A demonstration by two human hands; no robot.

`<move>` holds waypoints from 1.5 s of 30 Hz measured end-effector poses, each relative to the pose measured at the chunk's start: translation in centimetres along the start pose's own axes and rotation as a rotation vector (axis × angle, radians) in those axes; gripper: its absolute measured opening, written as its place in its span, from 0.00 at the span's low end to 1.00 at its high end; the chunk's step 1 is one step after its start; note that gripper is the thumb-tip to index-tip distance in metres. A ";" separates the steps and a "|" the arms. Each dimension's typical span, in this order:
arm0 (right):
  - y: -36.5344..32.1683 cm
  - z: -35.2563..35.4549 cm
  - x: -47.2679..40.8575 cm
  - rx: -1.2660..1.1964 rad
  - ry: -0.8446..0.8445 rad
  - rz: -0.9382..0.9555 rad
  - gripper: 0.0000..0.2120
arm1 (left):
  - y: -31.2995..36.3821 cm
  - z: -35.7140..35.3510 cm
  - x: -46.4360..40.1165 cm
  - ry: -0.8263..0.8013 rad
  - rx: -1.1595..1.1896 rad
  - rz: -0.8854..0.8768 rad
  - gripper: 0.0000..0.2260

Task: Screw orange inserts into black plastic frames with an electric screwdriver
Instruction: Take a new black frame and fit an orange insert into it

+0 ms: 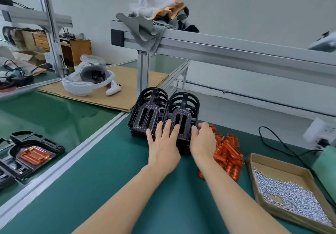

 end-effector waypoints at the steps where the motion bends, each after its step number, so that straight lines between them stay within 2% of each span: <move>1: 0.1 0.1 -0.2 -0.004 0.000 0.008 0.10 | 0.1 0.2 0.1 -0.003 0.006 -0.001 0.31; 5: 0.0 1.6 -0.8 -0.060 0.029 0.064 0.07 | 0.3 2.4 0.5 0.068 0.125 -0.024 0.30; 9: 0.2 5.2 -0.6 -0.132 0.042 0.174 0.10 | 0.0 6.5 1.9 0.349 0.531 -0.041 0.26; 11: 0.7 7.3 0.0 -0.109 0.002 0.220 0.10 | -0.3 7.8 2.3 0.420 0.736 -0.003 0.24; 14: 2.3 10.0 1.4 -0.074 -0.105 0.240 0.07 | -0.2 7.7 2.2 0.327 0.960 0.111 0.24; 18: 4.8 12.4 4.2 -0.013 -0.296 0.250 0.05 | 1.1 5.3 2.5 0.021 1.279 0.269 0.25; 20: 5.9 12.9 5.7 0.057 -0.397 0.280 0.04 | 1.9 3.8 3.3 -0.142 1.311 0.294 0.23; 23: 7.1 12.8 8.2 0.125 -0.527 0.333 0.05 | 2.4 1.4 5.4 -0.377 1.182 0.298 0.16; 27: 8.8 12.4 10.7 0.091 -0.626 0.291 0.07 | 2.3 -0.6 8.5 -0.495 1.212 0.392 0.08; 31: 10.6 13.7 11.6 -0.042 -0.620 0.151 0.14 | 1.4 -1.2 10.2 -0.427 1.344 0.524 0.04; 35: 12.3 14.8 12.7 -0.039 -0.577 0.089 0.09 | -0.3 -1.4 11.0 -0.307 1.369 0.600 0.03; 38: 12.4 14.8 13.5 0.045 -0.560 0.122 0.04 | -0.9 -1.3 11.3 -0.211 1.375 0.617 0.03; 45: 11.1 14.3 14.3 0.336 -0.590 0.198 0.07 | 0.7 -1.7 11.7 -0.175 1.416 0.606 0.04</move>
Point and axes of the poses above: each hand's wrist, its own x-axis away from the middle knuckle, its own z-axis out of the back of the hand, y = z × x, the point moved 5 cm from there along -x, towards the middle knuckle, and after that the axes turned 8 degrees about -x, right-handed, at the moved point
